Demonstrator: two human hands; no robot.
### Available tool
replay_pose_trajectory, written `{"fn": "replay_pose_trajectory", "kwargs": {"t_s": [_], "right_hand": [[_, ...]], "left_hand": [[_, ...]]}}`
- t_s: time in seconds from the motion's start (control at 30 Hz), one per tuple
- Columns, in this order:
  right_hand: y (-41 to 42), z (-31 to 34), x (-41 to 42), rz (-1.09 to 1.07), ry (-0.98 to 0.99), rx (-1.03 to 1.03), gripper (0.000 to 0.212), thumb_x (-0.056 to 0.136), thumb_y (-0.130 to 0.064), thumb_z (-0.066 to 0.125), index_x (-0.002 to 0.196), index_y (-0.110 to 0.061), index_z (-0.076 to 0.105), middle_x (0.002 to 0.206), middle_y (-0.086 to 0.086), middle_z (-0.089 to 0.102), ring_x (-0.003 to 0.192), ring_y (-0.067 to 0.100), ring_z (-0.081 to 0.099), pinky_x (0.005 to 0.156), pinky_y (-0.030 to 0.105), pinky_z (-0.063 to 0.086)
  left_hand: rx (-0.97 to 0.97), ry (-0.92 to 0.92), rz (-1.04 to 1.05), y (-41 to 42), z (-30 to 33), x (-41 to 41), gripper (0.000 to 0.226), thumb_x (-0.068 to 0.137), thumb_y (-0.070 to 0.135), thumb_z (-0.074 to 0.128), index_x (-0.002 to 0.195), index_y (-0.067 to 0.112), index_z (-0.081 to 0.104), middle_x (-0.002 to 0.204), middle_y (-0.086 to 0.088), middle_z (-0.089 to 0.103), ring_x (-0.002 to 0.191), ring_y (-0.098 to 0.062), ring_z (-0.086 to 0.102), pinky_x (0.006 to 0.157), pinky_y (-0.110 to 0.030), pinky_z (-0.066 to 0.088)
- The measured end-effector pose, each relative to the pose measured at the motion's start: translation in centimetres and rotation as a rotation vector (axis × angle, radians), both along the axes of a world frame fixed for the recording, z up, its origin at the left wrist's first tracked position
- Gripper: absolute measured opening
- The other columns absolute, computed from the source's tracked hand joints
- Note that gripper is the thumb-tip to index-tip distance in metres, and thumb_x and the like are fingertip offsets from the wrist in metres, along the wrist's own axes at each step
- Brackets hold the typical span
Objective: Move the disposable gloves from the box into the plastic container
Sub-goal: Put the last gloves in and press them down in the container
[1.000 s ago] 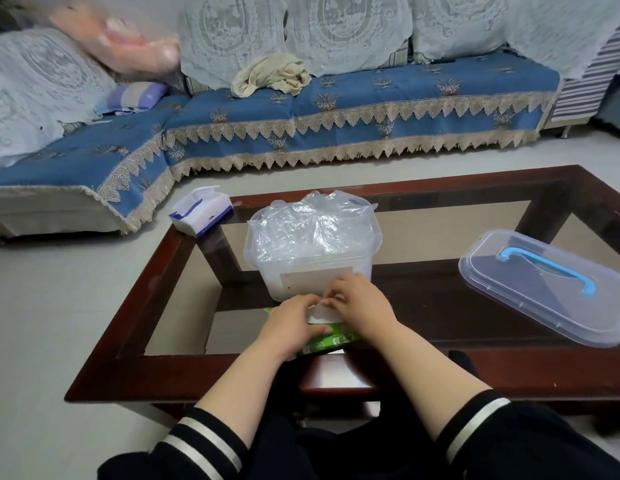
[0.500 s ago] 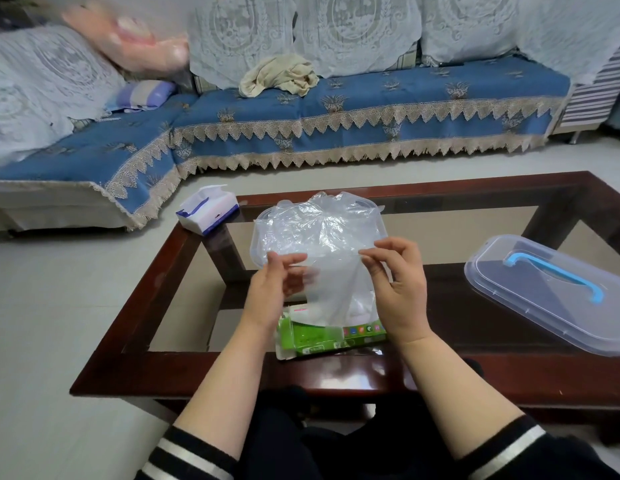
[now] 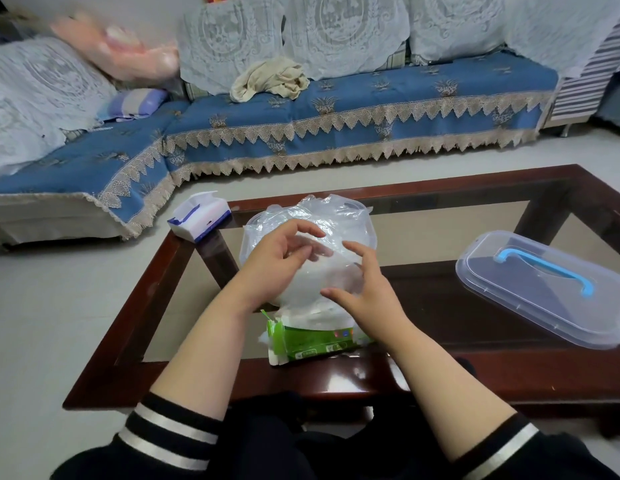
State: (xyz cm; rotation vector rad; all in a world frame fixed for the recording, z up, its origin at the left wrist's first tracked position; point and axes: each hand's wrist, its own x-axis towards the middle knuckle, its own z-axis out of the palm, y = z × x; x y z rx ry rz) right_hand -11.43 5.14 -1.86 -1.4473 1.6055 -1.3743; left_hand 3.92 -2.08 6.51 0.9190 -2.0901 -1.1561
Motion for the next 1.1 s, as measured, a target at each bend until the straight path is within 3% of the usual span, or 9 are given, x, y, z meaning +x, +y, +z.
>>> {"fn": "replay_pose_trajectory", "kwargs": {"t_s": [0.13,0.23,0.3,0.57,0.7,0.8,0.87,0.93,1.1], "right_hand": [[0.0,0.0,-0.2,-0.003,0.080,0.027,0.074,0.085,-0.028,0.069,0.140,-0.049,0.025,0.099,-0.007,0.060,0.081,0.009,0.053,0.081,0.035,0.049],[-0.3,-0.1,-0.7,-0.015,0.090,0.038,0.070,0.086,-0.026,0.067,0.141,-0.043,0.027,0.096,-0.016,0.062,0.081,0.007,0.055,0.080,0.036,0.049],[-0.5,-0.3,-1.1,-0.016,0.099,0.061,0.061,0.087,-0.025,0.065,0.139,-0.038,0.034,0.081,-0.022,0.059,0.068,0.003,0.049,0.078,0.035,0.048],[-0.8,-1.2,-1.9,-0.018,0.104,0.141,0.041,0.086,-0.024,0.065,0.123,-0.033,0.050,0.078,-0.014,0.058,0.060,0.004,0.046,0.072,0.030,0.046],[-0.7,-1.3,-1.8,-0.002,0.083,0.125,0.033,0.086,-0.023,0.064,0.114,-0.037,0.051,0.078,-0.010,0.058,0.059,0.006,0.046,0.066,0.030,0.046],[-0.6,-1.1,-1.6,0.020,0.097,0.114,0.029,0.086,-0.023,0.065,0.105,-0.039,0.051,0.076,-0.012,0.057,0.056,0.006,0.044,0.067,0.030,0.045],[-0.6,-1.1,-1.3,0.047,0.115,0.117,0.024,0.086,-0.025,0.065,0.104,-0.036,0.054,0.074,-0.015,0.056,0.057,0.005,0.043,0.068,0.028,0.043],[-0.6,-1.1,-1.1,0.067,0.140,0.132,0.018,0.087,-0.027,0.064,0.103,-0.032,0.059,0.073,-0.018,0.055,0.059,0.005,0.043,0.070,0.030,0.045],[-0.5,-0.8,-0.4,0.094,0.184,0.109,0.014,0.086,-0.029,0.064,0.100,-0.028,0.064,0.076,-0.025,0.057,0.062,0.005,0.044,0.070,0.029,0.044]], "left_hand": [[-0.158,-0.063,-0.039,-1.9,2.2,-1.0,0.030,0.095,-0.007,0.047,0.089,0.014,0.067,0.092,0.001,0.073,0.086,-0.001,0.063,0.082,-0.013,0.045],[-0.221,-0.093,-0.027,-3.5,3.4,-1.7,0.039,0.095,-0.005,0.049,0.084,0.027,0.070,0.090,0.012,0.072,0.087,0.002,0.062,0.087,-0.016,0.046],[-0.230,-0.064,-0.011,-4.3,4.2,-2.0,0.041,0.093,-0.008,0.048,0.086,0.026,0.069,0.088,0.014,0.072,0.076,0.001,0.058,0.078,-0.015,0.047],[-0.161,0.155,0.154,-8.1,5.3,-3.2,0.038,0.094,-0.009,0.042,0.107,0.015,0.070,0.103,0.005,0.071,0.053,0.000,0.042,0.054,-0.010,0.040],[-0.094,0.009,0.277,-10.5,2.4,-3.0,0.029,0.099,0.004,0.044,0.117,0.013,0.065,0.113,0.006,0.068,0.046,-0.002,0.034,0.046,-0.010,0.039],[-0.084,-0.196,0.348,-11.6,-0.6,-2.5,0.028,0.101,0.010,0.044,0.118,0.019,0.063,0.117,0.000,0.065,0.058,-0.005,0.044,0.053,-0.016,0.041],[-0.076,-0.321,0.371,-11.9,-2.0,-2.3,0.027,0.099,0.018,0.050,0.124,0.020,0.060,0.128,-0.001,0.060,0.092,-0.010,0.057,0.076,-0.023,0.044],[-0.107,-0.481,0.364,-11.7,-3.0,-2.2,0.039,0.093,0.028,0.061,0.131,0.020,0.056,0.138,-0.003,0.051,0.121,-0.020,0.051,0.094,-0.032,0.042],[-0.332,-0.807,0.359,-10.4,-4.2,-2.0,0.058,0.082,0.041,0.071,0.135,0.027,0.049,0.150,-0.006,0.027,0.135,-0.028,0.032,0.106,-0.043,0.033]]}}
